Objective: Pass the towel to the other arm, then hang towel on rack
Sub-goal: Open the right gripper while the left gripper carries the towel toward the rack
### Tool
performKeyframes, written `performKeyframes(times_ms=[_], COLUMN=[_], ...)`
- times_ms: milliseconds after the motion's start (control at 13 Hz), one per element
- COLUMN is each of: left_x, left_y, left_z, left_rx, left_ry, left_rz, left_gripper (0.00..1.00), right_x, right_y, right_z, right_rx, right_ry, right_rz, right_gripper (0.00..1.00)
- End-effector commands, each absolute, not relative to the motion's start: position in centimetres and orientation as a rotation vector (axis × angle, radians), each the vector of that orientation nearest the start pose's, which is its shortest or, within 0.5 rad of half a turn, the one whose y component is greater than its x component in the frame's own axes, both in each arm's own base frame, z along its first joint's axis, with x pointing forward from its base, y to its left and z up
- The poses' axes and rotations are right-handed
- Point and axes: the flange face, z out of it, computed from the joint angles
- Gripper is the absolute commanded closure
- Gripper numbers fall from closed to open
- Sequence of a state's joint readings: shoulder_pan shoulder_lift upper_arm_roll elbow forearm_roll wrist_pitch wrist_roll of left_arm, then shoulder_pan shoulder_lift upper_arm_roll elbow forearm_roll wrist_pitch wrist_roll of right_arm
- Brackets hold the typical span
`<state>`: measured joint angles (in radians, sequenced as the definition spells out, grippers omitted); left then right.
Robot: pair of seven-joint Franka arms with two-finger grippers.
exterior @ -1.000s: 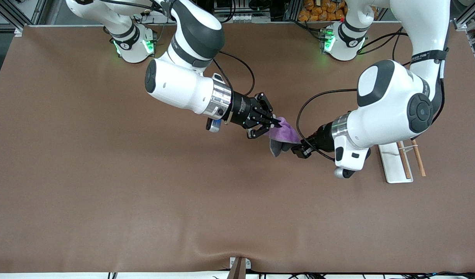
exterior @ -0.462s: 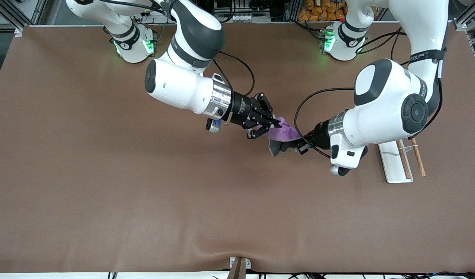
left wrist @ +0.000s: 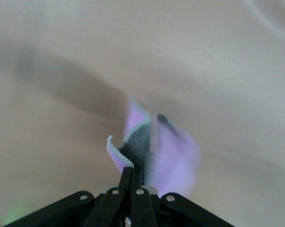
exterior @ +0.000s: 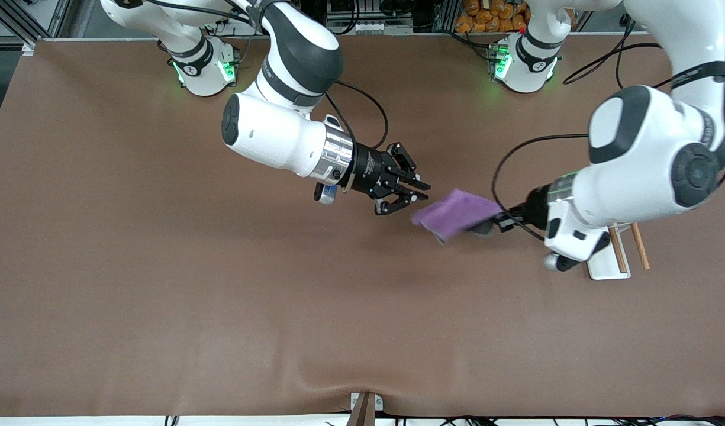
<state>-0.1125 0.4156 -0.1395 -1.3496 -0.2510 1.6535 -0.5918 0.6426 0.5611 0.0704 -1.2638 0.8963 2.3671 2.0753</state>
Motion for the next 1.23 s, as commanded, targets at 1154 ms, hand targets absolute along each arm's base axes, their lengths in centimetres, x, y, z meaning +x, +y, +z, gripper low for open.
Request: performKeyframes(times_ms=[1154], left_x=[60.3], left_y=[18.6], left_z=[42.7], left_rx=[-3.369], left_ry=[0.023], left_rz=[0.581], left_gripper=[1.00], right_x=[57.0], right_y=[29.4], right_z=[58.8], right_rx=[-2.791], right_ry=[0.844], right_rz=[0.379], right_gripper=[0.00])
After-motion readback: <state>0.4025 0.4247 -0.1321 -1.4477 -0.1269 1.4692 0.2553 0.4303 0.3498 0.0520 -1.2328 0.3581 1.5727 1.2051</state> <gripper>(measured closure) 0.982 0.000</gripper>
